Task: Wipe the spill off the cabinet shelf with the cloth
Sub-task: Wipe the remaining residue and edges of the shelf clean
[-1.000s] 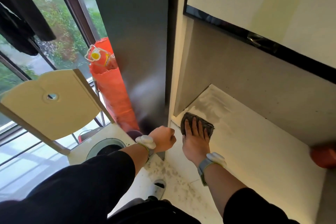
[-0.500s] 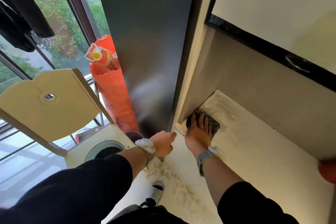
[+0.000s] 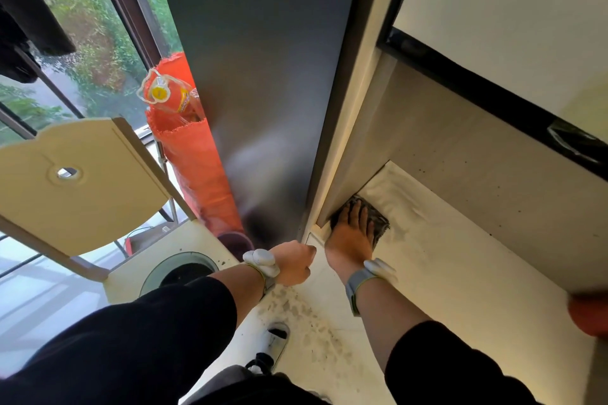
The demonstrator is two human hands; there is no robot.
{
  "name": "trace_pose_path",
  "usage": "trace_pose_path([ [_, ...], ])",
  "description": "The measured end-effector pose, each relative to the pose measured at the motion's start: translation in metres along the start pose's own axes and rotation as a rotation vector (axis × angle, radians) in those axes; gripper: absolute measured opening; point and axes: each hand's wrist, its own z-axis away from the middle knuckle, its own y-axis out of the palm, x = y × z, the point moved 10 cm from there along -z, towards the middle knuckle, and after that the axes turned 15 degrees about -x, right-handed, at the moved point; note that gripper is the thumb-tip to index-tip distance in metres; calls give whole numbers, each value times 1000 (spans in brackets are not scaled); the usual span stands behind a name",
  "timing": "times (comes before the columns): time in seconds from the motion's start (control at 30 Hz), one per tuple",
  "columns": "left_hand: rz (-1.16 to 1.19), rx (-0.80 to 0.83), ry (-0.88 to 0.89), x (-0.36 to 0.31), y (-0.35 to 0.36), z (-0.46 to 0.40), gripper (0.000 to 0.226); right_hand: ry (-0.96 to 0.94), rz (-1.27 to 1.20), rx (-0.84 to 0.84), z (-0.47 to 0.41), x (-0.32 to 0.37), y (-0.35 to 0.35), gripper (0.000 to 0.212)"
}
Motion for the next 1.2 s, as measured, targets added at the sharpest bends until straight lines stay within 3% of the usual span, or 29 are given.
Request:
trace_pose_path([
  [0.23, -63, -169, 201, -33, -23, 0, 14, -32, -60, 0, -22, -13, -2, 65],
  [0.5, -91, -323, 292, -59, -41, -7, 20, -53, -11, 220, -74, -30, 24, 78],
  [0.63, -102, -401, 349, -75, -55, -9, 27, -51, -35, 258, -79, -34, 29, 72],
  [0.93, -148, -437, 326, -87, -66, -30, 31, -77, -40, 276, -90, -37, 23, 74],
  [1.07, -173, -449, 266, -88, -70, -42, 31, -54, 11, 276, -123, -59, 46, 86],
  [1.13, -198, -447, 244, -90, -71, -42, 27, -21, -6, 292, -148, -74, 67, 82],
  [1.2, -255, -426, 264, -98, -67, -40, 28, -25, 14, 269, -154, -70, 47, 82],
])
